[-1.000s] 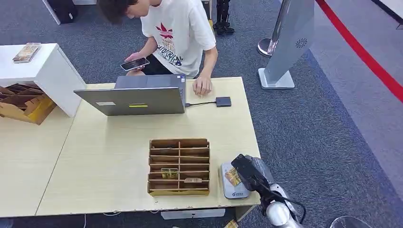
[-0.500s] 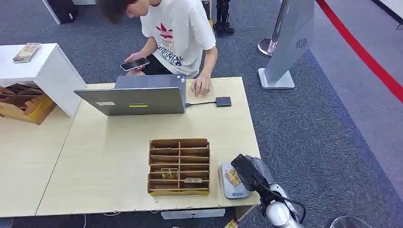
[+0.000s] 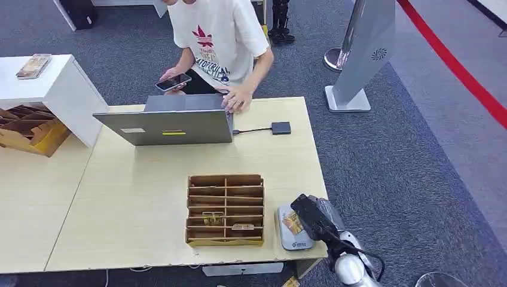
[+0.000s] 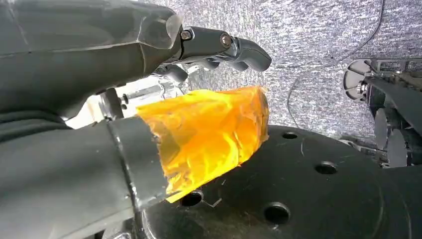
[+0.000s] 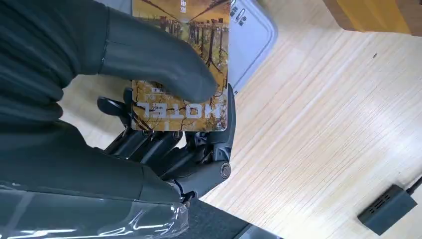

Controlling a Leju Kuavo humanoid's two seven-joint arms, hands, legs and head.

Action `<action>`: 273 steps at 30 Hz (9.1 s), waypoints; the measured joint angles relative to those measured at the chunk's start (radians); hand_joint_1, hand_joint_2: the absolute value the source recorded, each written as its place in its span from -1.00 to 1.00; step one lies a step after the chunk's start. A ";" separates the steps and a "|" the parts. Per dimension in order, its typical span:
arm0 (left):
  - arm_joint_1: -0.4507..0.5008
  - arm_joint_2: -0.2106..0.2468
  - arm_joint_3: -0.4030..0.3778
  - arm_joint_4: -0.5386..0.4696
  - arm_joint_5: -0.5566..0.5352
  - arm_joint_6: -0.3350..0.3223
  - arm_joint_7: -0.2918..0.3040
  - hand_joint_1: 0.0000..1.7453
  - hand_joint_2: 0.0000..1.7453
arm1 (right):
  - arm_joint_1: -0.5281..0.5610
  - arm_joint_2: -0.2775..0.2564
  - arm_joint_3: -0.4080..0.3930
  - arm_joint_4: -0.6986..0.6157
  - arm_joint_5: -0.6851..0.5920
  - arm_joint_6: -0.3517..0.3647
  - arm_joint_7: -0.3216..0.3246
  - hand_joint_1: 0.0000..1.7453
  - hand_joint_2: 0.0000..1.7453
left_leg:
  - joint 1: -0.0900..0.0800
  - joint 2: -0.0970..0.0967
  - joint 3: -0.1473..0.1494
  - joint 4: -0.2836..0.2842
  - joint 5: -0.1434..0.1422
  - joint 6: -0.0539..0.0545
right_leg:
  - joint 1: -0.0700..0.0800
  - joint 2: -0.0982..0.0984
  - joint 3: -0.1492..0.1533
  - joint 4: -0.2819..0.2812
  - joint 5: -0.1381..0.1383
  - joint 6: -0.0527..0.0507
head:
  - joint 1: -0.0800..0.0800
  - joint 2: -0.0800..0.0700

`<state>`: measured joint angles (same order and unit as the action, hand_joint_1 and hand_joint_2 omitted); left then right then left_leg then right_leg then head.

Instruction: Pass the card to the sensor for recognition and then transmit it.

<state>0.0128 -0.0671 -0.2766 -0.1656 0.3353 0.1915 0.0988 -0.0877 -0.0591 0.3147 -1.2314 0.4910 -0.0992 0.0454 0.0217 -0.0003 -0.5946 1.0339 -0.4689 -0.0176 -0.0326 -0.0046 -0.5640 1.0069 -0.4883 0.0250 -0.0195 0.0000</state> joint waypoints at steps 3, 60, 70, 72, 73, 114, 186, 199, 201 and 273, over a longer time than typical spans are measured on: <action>0.000 0.000 0.000 0.000 0.000 0.000 0.000 -1.00 -1.00 | 0.000 0.000 0.000 0.000 0.000 0.000 0.001 1.00 1.00 | 0.000 0.000 0.000 0.000 0.000 0.000 | 0.000 0.000 0.000 0.000 0.000 0.000 | 0.000 0.000; 0.000 0.000 0.000 0.000 0.003 0.001 0.000 -1.00 -1.00 | 0.001 0.000 0.000 0.002 0.000 0.000 0.001 1.00 1.00 | 0.000 0.000 0.000 0.000 0.000 0.000 | 0.000 0.000 0.000 0.000 0.000 0.000 | 0.000 0.000; 0.000 0.000 0.000 0.000 0.003 0.000 0.000 -1.00 -1.00 | 0.000 0.000 0.000 0.006 0.001 0.001 0.000 1.00 1.00 | 0.000 0.000 0.000 0.000 0.000 0.000 | 0.000 0.000 0.000 0.000 0.000 0.000 | 0.000 0.000; 0.000 0.000 0.000 0.000 0.003 0.000 0.000 -1.00 -1.00 | -0.001 0.000 0.000 0.007 0.001 0.001 0.000 1.00 1.00 | 0.000 0.000 0.000 0.000 0.000 0.000 | 0.000 0.000 0.000 0.000 0.000 0.000 | 0.000 0.000; 0.000 0.000 0.000 0.000 0.003 0.000 0.000 -1.00 -1.00 | -0.001 0.000 0.000 0.007 0.001 0.001 -0.001 1.00 1.00 | 0.000 0.000 0.000 0.000 0.000 0.000 | 0.000 0.000 0.000 0.000 0.000 0.000 | 0.000 0.000; 0.000 -0.019 0.000 0.000 0.017 0.039 -0.023 -1.00 -1.00 | 0.107 0.103 -0.055 -0.414 -0.095 -0.342 -0.300 1.00 1.00 | 0.000 0.000 0.000 0.000 0.000 0.000 | 0.000 0.000 0.000 0.000 0.000 0.000 | 0.000 0.000; -0.079 0.034 -0.201 -0.003 -0.158 -0.038 0.043 -1.00 -1.00 | -0.790 0.280 0.403 0.450 0.448 -0.278 -0.110 -1.00 1.00 | 0.000 0.000 0.000 0.000 0.004 -0.001 | 0.000 0.000 -0.001 0.002 0.002 -0.002 | 0.000 0.000; -0.038 0.025 -0.121 -0.003 -0.053 0.003 -0.013 -1.00 -1.00 | -0.360 0.234 0.409 -0.047 0.124 -0.267 -0.187 0.74 1.00 | 0.000 0.000 -0.001 0.000 0.002 0.000 | 0.000 0.000 -0.002 0.001 0.001 -0.001 | 0.000 0.000; -0.033 0.024 -0.112 -0.003 -0.047 0.005 -0.018 -1.00 -1.00 | -0.309 0.216 0.410 -0.094 0.117 -0.269 -0.188 0.78 1.00 | 0.000 0.000 -0.001 0.000 0.002 0.000 | 0.000 0.000 -0.002 0.001 0.001 -0.001 | 0.000 0.000; -0.027 0.024 -0.074 -0.003 -0.041 -0.003 -0.007 -1.00 -1.00 | -0.215 0.061 0.307 0.040 0.441 -0.223 0.000 -0.24 1.00 | 0.000 0.000 -0.001 0.000 0.002 0.000 | 0.000 0.000 -0.002 0.001 0.001 -0.001 | 0.000 0.000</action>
<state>-0.0141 -0.0431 -0.3510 -0.1686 0.2945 0.1881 0.0919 -0.3029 0.0015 0.6222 -1.1910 0.9323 -0.3223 0.0454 0.0220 -0.0003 -0.5955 1.0338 -0.4665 -0.0178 -0.0323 -0.0043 -0.5657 1.0081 -0.4872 0.0236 -0.0194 0.0000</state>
